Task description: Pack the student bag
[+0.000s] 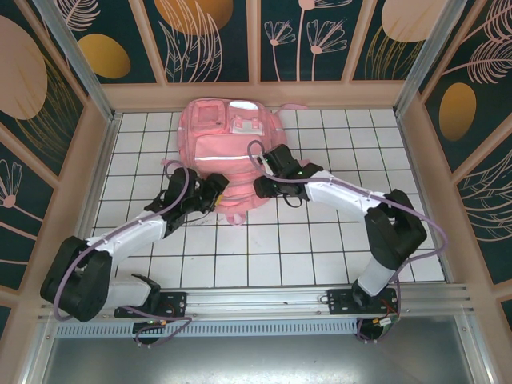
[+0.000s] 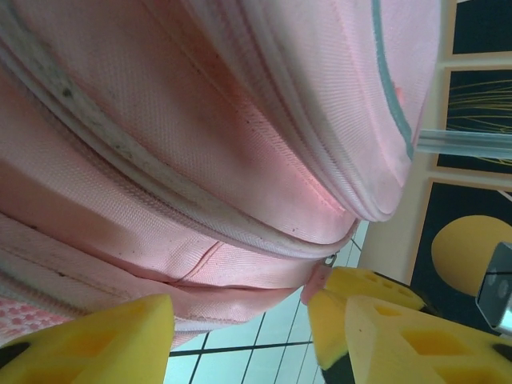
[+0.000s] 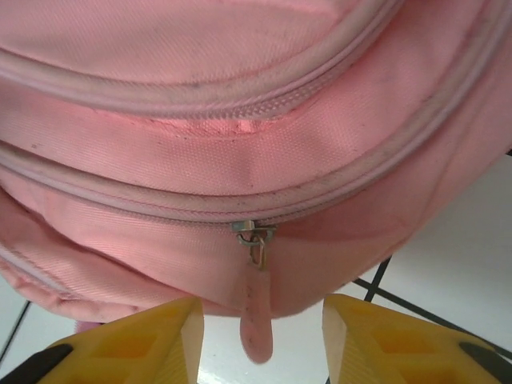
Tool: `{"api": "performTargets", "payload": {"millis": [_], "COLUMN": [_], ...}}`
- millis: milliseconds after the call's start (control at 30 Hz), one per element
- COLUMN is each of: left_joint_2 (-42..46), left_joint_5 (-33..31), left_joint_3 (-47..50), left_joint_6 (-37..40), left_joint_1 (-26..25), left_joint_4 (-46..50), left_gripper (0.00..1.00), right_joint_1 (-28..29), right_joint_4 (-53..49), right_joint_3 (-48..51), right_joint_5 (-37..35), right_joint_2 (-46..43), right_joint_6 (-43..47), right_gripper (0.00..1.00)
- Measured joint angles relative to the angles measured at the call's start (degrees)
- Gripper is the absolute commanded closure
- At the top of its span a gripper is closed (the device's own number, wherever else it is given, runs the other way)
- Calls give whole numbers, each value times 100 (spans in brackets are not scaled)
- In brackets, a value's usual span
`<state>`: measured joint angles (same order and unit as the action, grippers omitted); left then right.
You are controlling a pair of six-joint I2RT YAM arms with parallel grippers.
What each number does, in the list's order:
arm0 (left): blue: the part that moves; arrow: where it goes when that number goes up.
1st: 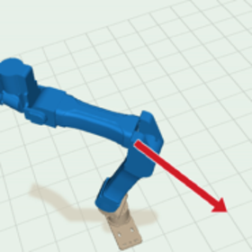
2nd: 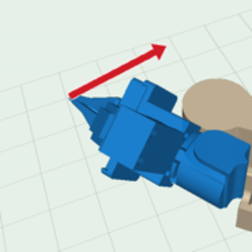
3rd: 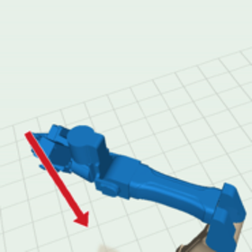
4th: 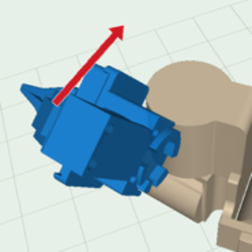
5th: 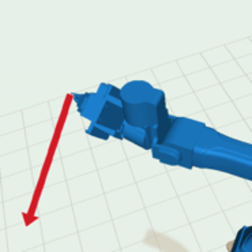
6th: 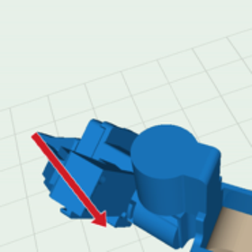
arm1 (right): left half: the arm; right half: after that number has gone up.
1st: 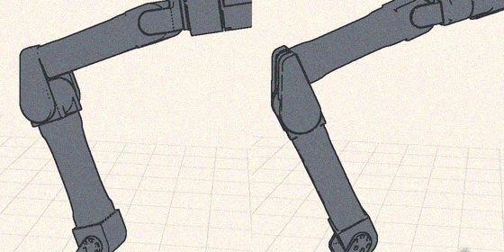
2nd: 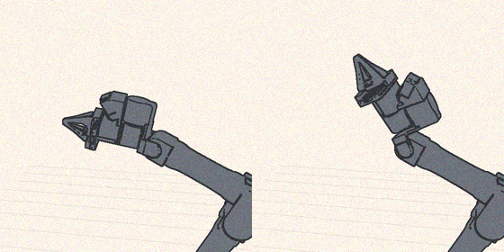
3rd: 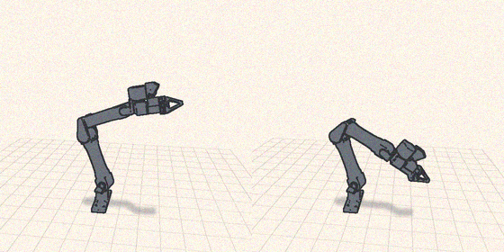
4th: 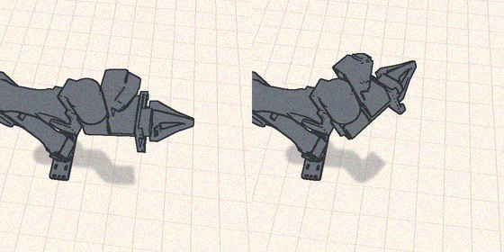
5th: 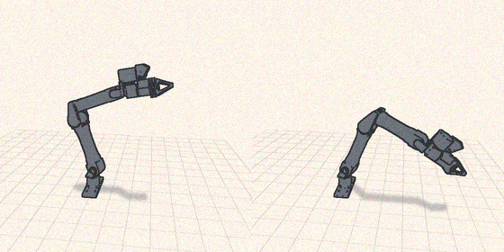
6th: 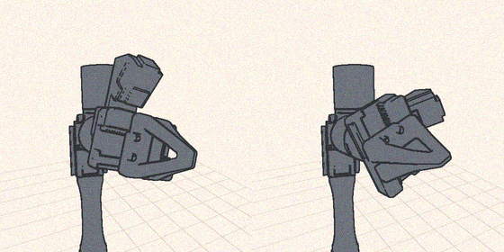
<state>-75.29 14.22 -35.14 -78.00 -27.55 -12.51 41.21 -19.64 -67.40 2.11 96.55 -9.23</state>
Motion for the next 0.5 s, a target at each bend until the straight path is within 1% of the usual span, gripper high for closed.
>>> {"api": "performTargets", "payload": {"millis": [233,333,500], "left_joint_2": [-240,-289,-317], "left_joint_5": [2,2,-46], "left_joint_3": [-11,-11,-11], "left_joint_6": [-166,-208,-251], "left_joint_1": [-55,-55,-55], "left_joint_4": [-227,-304,-391], "left_gripper": [42,42,43], "right_joint_1": [-22,-35,11], "right_joint_4": [-72,-127,-155], "right_joint_3": [-85,-170,-201], "right_joint_5": [92,79,76], "right_joint_2": [236,343,389], "right_joint_6": [221,313,337], "right_gripper": [80,99,100]}}
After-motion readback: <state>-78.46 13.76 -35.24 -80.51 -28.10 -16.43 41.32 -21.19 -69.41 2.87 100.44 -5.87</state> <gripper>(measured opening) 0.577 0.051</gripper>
